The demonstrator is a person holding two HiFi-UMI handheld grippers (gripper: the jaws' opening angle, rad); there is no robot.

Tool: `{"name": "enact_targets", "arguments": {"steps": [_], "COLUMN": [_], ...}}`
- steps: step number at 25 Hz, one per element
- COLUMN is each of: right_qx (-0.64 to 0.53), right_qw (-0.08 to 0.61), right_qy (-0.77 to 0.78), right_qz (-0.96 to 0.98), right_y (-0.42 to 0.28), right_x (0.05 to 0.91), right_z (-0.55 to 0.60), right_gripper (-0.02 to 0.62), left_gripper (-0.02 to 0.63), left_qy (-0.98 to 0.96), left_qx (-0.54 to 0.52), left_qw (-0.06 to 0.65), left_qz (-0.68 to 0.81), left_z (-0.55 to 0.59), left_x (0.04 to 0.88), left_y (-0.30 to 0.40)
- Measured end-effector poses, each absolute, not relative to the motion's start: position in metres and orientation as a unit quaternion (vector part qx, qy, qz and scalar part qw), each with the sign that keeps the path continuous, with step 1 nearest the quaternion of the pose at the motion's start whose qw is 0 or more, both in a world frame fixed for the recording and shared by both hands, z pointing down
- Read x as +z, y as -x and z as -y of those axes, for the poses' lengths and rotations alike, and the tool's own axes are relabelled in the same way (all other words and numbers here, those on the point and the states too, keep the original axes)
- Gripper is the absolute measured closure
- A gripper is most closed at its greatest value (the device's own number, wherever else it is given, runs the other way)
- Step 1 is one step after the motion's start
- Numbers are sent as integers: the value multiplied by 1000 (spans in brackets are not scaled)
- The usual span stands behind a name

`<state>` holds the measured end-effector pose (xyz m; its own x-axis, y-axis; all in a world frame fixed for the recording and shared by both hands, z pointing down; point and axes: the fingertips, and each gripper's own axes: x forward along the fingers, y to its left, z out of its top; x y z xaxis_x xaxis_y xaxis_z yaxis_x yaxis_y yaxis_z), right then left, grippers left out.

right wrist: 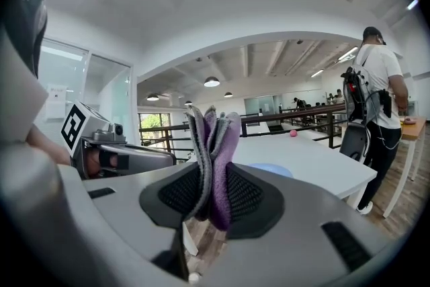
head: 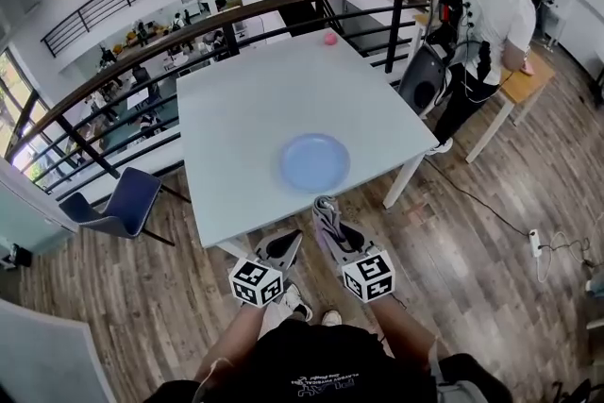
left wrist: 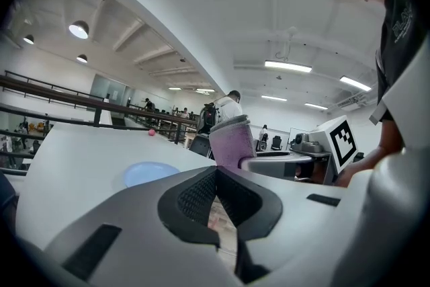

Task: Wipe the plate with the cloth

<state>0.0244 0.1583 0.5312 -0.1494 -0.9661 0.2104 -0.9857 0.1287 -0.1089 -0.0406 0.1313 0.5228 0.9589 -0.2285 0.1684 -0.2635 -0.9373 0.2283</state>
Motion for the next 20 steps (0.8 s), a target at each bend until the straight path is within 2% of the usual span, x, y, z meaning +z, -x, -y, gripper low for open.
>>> {"name": "enact_targets", "arguments": {"steps": [20], "right_qx": [115], "right_qw": [53], "right_qy": [-641], "right_qz": [757], "right_y": [-38], "right_x": [522], "right_z": [9], "right_gripper": [477], "left_gripper": [594], "left_qy": [-974], "left_qx": [46], "left_qw": [158], "left_qz": [157], "left_z": [45], "left_x": [522], "left_y": [35]}}
